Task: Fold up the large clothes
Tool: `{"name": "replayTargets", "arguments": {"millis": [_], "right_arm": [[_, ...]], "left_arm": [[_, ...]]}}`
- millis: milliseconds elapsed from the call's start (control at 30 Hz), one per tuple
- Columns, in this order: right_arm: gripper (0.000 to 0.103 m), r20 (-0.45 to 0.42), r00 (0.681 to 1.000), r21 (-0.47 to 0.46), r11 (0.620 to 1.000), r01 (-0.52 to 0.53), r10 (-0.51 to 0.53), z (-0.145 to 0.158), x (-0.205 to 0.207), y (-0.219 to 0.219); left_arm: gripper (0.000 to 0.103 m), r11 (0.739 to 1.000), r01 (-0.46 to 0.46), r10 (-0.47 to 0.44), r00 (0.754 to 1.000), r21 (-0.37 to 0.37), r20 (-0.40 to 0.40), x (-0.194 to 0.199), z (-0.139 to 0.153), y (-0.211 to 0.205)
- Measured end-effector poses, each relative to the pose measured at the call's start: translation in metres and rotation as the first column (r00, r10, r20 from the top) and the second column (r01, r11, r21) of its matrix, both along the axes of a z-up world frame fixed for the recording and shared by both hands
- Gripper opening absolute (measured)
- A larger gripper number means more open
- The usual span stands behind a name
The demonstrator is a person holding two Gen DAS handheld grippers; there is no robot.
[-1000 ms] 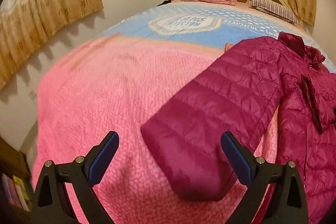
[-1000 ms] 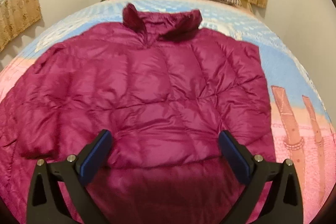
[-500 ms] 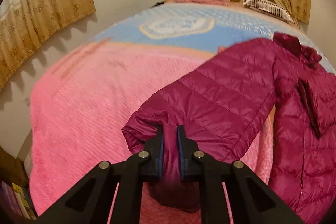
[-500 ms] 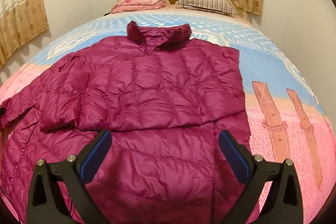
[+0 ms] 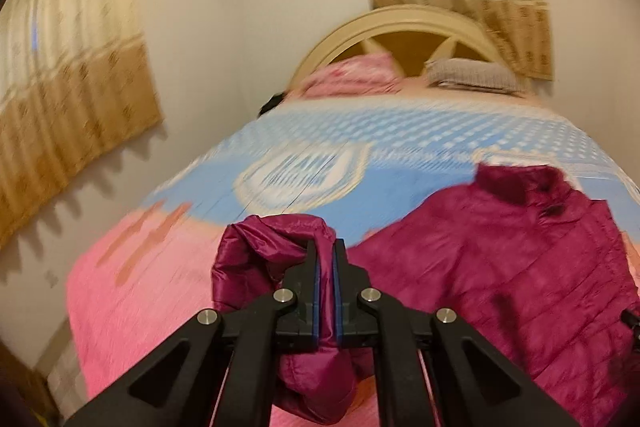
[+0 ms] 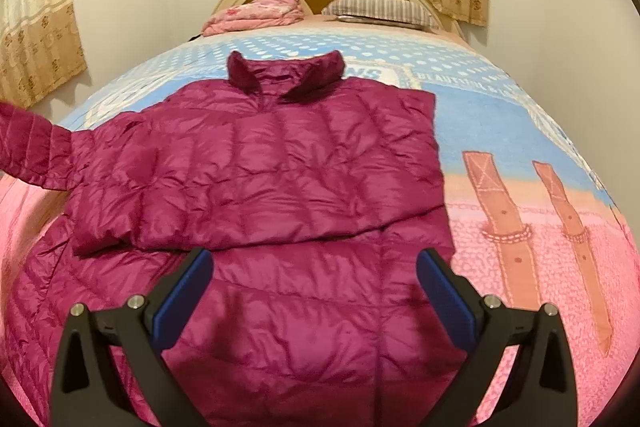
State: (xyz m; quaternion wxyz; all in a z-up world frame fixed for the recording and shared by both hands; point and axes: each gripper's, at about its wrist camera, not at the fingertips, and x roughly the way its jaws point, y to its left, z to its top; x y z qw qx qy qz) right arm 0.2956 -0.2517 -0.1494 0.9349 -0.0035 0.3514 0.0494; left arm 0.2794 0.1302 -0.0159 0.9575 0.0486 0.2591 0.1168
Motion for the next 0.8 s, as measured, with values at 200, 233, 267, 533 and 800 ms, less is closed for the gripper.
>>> {"name": "replayTargets", "arguments": {"millis": [200, 233, 267, 533, 800], "right_arm": [[0.103, -0.026, 0.998, 0.068, 0.996, 0.052, -0.051, -0.010, 0.002, -0.019], [0.103, -0.034, 0.998, 0.074, 0.996, 0.054, -0.052, -0.012, 0.003, -0.020], [0.103, -0.039, 0.998, 0.079, 0.995, 0.055, -0.052, -0.014, 0.004, -0.021], [0.103, -0.088, 0.994, 0.117, 0.990, 0.075, -0.065, -0.026, 0.010, -0.028], [0.103, -0.132, 0.989, 0.084, 0.994, 0.075, -0.064, -0.034, 0.016, -0.023]], "left_arm": [[0.004, 0.989, 0.146, -0.146, 0.989, 0.003, -0.003, 0.030, 0.001, -0.075], [0.004, 0.983, 0.183, -0.183, 0.983, -0.005, -0.011, 0.036, -0.004, -0.092], [0.004, 0.979, 0.202, -0.202, 0.979, -0.004, -0.015, 0.037, -0.007, -0.106], [0.007, 0.962, 0.269, -0.261, 0.956, 0.041, -0.134, 0.059, -0.058, -0.194], [0.081, 0.950, 0.312, -0.313, 0.948, -0.026, -0.058, 0.043, -0.066, -0.194]]}}
